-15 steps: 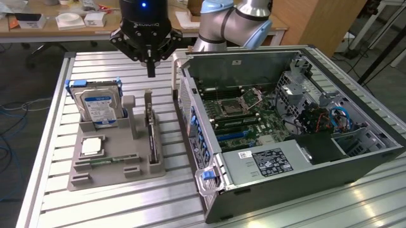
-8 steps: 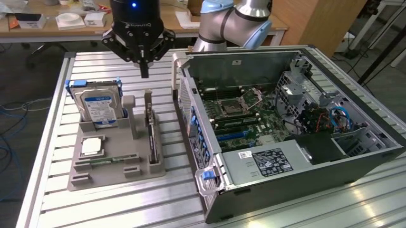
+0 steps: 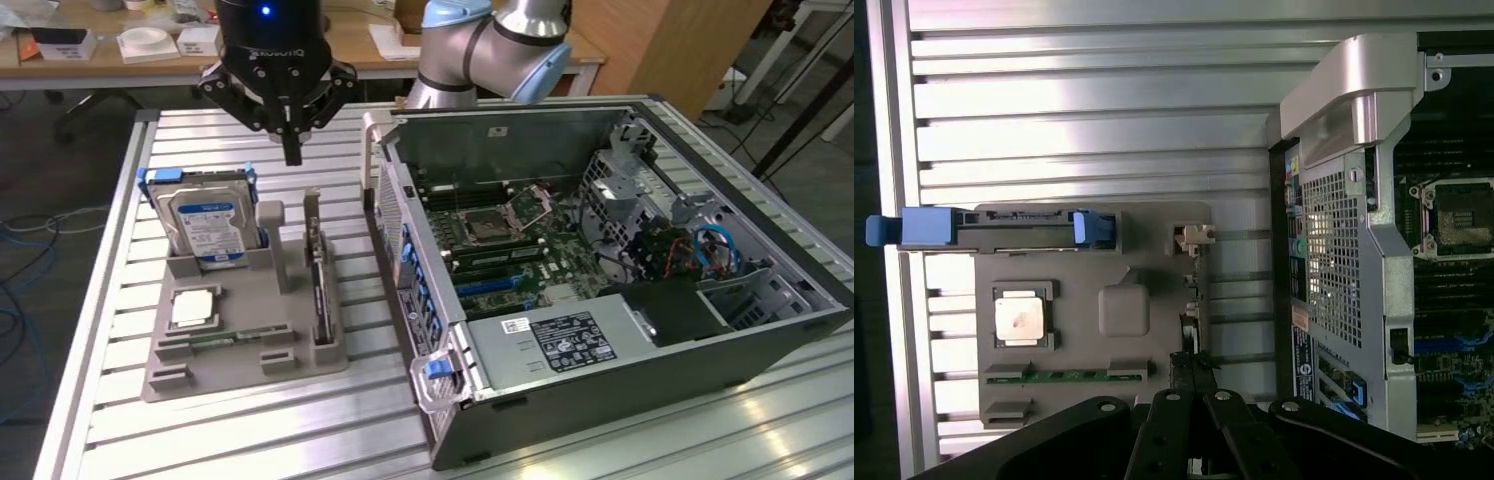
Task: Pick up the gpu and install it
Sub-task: 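Reach for the gpu, then pick up the gpu and move the gpu toward the slot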
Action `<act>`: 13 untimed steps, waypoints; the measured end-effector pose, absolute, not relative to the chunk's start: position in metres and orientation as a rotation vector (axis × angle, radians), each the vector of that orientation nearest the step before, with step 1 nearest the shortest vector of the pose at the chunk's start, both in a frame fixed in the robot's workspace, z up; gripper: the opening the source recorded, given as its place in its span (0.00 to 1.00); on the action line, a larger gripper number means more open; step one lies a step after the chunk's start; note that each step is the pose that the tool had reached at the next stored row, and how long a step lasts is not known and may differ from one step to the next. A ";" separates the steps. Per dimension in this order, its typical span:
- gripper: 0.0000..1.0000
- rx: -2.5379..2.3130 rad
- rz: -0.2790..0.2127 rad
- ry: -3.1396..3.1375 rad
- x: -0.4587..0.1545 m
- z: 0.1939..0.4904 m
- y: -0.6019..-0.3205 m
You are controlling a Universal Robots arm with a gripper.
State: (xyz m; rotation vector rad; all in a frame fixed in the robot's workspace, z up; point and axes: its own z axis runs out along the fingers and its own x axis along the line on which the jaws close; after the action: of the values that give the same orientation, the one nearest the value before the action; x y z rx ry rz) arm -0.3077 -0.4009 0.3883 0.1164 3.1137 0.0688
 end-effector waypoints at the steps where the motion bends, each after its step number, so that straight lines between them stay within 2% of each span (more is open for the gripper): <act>1: 0.11 0.116 0.069 3.114 -0.308 0.388 -0.401; 13: 0.11 0.117 0.069 3.114 -0.308 0.388 -0.401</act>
State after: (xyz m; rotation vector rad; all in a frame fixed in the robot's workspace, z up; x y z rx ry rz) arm -0.3078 -0.4009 0.3882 0.1165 3.1137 0.0687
